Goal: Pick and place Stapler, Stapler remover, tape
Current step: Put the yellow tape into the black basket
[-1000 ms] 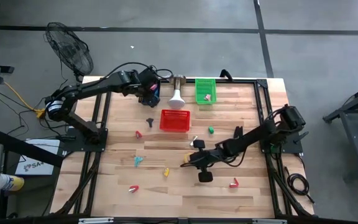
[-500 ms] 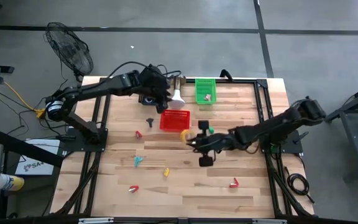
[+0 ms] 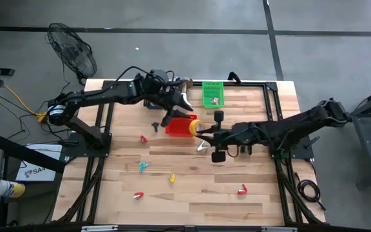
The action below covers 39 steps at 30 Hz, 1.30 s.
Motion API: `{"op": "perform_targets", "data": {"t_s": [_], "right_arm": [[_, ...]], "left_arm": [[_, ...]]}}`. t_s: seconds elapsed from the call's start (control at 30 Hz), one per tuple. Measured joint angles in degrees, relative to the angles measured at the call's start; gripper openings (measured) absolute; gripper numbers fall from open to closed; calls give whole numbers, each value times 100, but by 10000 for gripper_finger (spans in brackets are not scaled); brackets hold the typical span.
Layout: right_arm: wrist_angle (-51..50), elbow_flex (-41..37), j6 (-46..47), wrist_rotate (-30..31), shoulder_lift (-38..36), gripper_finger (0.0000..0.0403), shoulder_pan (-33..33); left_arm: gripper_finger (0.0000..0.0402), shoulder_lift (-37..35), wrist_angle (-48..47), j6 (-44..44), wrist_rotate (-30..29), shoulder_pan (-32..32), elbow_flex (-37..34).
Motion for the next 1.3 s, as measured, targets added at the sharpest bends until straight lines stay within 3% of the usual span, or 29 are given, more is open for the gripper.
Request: {"op": "perform_targets", "data": {"t_s": [0.37,0.9,1.3], "right_arm": [[438,0,-273,-182,58,33,-212],[1094,0,-280,-1185,58,31,-623],[1384,11,-312,-1440,51,32,-621]], "left_arm": [[136,2,188,254,18,-182,0],[136,4,971,364,662,-180,0],[136,26,1714,357,1093,-222,0]]}}
